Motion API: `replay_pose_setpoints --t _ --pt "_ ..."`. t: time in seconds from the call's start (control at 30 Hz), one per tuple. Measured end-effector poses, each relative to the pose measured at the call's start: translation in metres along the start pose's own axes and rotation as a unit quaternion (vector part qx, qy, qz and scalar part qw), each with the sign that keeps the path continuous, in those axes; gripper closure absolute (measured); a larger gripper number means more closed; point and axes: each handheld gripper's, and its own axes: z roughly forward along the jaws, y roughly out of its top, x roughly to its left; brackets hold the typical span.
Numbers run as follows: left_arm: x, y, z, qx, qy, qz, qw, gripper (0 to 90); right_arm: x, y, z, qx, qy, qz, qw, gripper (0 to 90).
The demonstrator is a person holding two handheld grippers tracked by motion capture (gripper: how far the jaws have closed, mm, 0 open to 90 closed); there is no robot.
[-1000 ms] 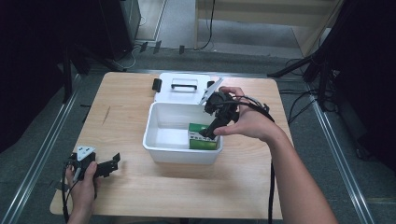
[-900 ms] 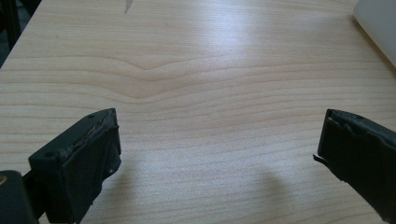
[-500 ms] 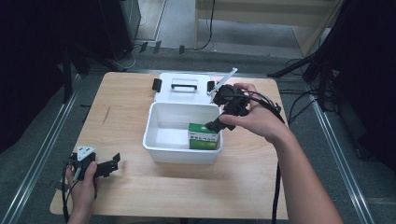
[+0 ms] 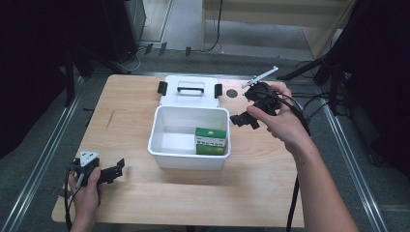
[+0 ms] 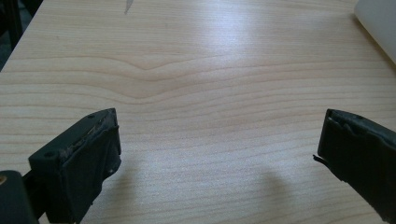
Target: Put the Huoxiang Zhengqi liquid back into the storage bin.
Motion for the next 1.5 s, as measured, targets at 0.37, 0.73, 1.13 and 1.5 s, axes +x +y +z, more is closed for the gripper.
replay_pose_setpoints --t 0.37,0.73,1.13,1.5 --pt "0.0 0.0 0.0 0.001 0.001 0.001 1.0 0.0 -0.021 -0.029 -0.001 -0.026 -0.032 0.064 0.9971 0.0" --pt "0.0 0.0 0.0 0.002 0.002 0.002 1.0 0.0 -0.039 -0.064 0.003 -0.036 -0.055 0.103 0.9925 0.0" --pt "-0.001 0.0 0.0 0.002 0.003 0.004 1.0 0.0 -0.058 -0.115 0.006 -0.054 -0.081 0.148 0.9841 0.0" --pt "-0.001 0.0 0.0 0.002 0.003 0.003 1.0 0.0 -0.06 -0.158 0.014 -0.089 -0.109 0.161 0.9769 0.0"
